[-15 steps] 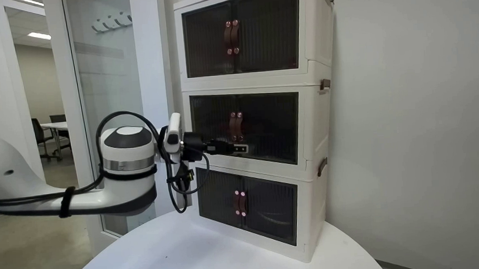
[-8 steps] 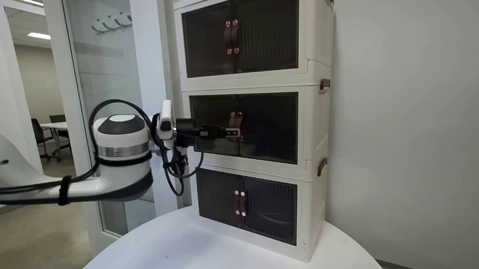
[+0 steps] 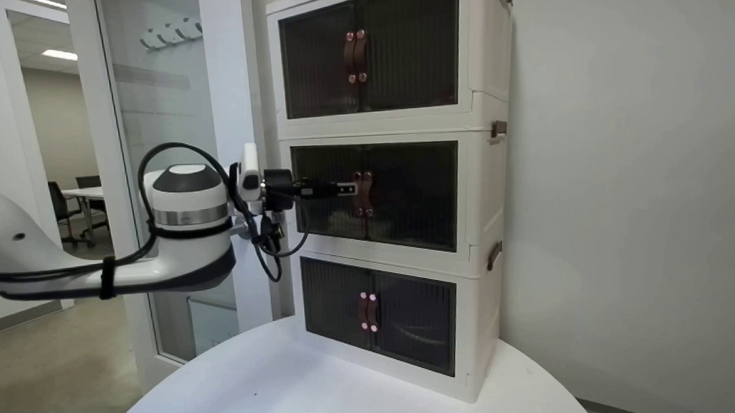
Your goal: Open the middle shelf compartment
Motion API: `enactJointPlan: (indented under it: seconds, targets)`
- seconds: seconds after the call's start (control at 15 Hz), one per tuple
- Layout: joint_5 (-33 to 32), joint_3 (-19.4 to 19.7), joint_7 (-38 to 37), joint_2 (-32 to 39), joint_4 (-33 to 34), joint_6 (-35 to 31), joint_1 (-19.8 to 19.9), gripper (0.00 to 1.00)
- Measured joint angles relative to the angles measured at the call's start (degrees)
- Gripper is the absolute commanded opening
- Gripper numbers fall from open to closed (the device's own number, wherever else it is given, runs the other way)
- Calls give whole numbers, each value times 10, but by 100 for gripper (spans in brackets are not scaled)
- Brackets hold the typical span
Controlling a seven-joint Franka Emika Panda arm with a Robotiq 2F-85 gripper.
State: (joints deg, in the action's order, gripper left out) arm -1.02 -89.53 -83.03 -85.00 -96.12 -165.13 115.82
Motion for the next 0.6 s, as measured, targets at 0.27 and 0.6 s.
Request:
enactJointPlan:
  seconds: [0.27,0.6]
  targets:
    - [0,1,-5,0,28,13,26,100]
    - [0,-13,-1,0,42,16,39,100]
